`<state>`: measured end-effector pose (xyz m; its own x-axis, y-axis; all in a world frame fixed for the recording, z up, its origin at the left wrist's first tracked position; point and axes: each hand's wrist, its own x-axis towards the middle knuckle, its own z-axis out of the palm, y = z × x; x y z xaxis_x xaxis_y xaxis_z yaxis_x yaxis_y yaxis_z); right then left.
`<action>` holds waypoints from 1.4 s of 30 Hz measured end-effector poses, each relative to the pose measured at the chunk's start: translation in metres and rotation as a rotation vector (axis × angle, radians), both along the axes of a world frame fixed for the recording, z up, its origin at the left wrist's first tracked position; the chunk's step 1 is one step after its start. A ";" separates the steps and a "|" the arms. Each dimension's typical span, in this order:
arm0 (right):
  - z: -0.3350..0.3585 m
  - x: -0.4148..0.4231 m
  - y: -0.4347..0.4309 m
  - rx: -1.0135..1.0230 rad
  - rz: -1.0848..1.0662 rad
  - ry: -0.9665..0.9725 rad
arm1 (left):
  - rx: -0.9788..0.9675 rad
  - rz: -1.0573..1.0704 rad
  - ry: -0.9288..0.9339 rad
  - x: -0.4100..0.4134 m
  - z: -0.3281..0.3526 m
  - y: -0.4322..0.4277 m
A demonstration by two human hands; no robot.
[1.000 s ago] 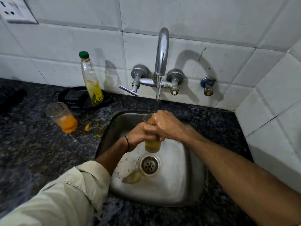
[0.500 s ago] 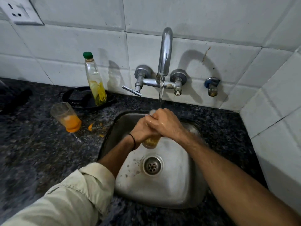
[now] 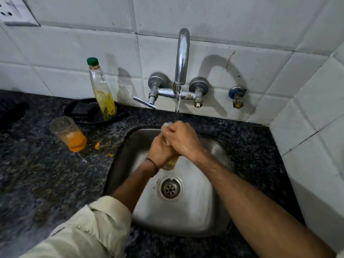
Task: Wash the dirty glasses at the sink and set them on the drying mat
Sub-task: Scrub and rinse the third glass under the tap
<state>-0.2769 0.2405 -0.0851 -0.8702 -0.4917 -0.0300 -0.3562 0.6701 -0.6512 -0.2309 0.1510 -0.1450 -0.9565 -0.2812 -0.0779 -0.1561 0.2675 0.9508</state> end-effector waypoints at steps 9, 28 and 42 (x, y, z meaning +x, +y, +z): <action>0.013 0.001 0.012 0.163 0.237 0.058 | 0.232 -0.226 -0.009 0.010 0.001 -0.015; -0.013 -0.007 0.058 0.506 0.694 0.465 | -0.060 0.017 0.174 0.002 -0.024 -0.010; -0.016 0.007 0.059 0.327 0.689 0.183 | -0.107 -0.068 0.165 0.006 -0.035 -0.020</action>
<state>-0.2703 0.2998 -0.1013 -0.3776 -0.9134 -0.1521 -0.8437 0.4071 -0.3499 -0.2245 0.1309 -0.1795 -0.9709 -0.2136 0.1087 0.0217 0.3733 0.9275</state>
